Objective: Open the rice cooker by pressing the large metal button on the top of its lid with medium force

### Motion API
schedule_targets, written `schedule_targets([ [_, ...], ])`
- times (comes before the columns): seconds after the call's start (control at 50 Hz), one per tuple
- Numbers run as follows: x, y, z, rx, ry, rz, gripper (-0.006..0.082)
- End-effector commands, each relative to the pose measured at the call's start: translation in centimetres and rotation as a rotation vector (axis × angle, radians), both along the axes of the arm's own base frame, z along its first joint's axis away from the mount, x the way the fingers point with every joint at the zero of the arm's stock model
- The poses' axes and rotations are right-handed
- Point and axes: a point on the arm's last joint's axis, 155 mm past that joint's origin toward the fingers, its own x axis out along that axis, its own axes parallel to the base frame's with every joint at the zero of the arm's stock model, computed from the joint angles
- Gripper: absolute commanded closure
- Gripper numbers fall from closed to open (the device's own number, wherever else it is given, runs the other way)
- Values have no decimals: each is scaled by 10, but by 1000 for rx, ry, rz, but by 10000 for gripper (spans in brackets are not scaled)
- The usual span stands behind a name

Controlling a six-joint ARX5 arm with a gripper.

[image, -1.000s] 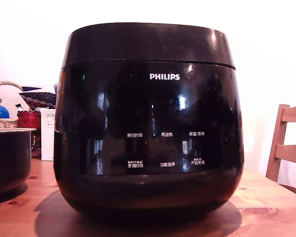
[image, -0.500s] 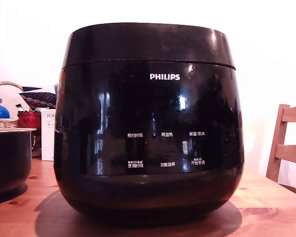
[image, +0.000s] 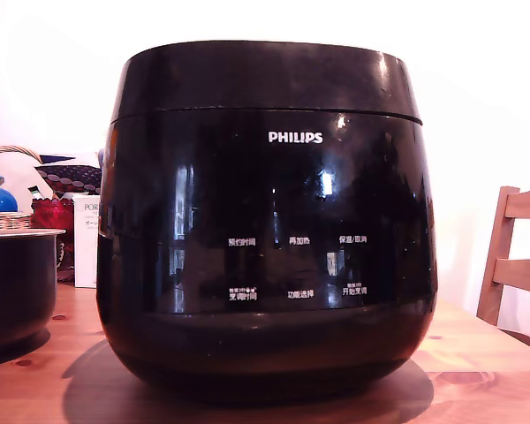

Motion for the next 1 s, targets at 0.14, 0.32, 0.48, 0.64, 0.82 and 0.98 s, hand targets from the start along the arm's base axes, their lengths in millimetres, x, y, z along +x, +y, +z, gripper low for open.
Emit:
schedule_targets([
  [0.14, 3, -22, 6, 54, -64, -33, 789],
  [0.32, 6, -48, 4, 99, -94, -73, 789],
  [0.48, 13, -75, -6, 159, -72, -97, 789],
  [0.64, 25, -99, -20, 224, -52, -80, 789],
  [0.82, 38, -113, -43, 311, -49, -50, 789],
  [0.98, 40, -120, -57, 350, -42, -53, 789],
])
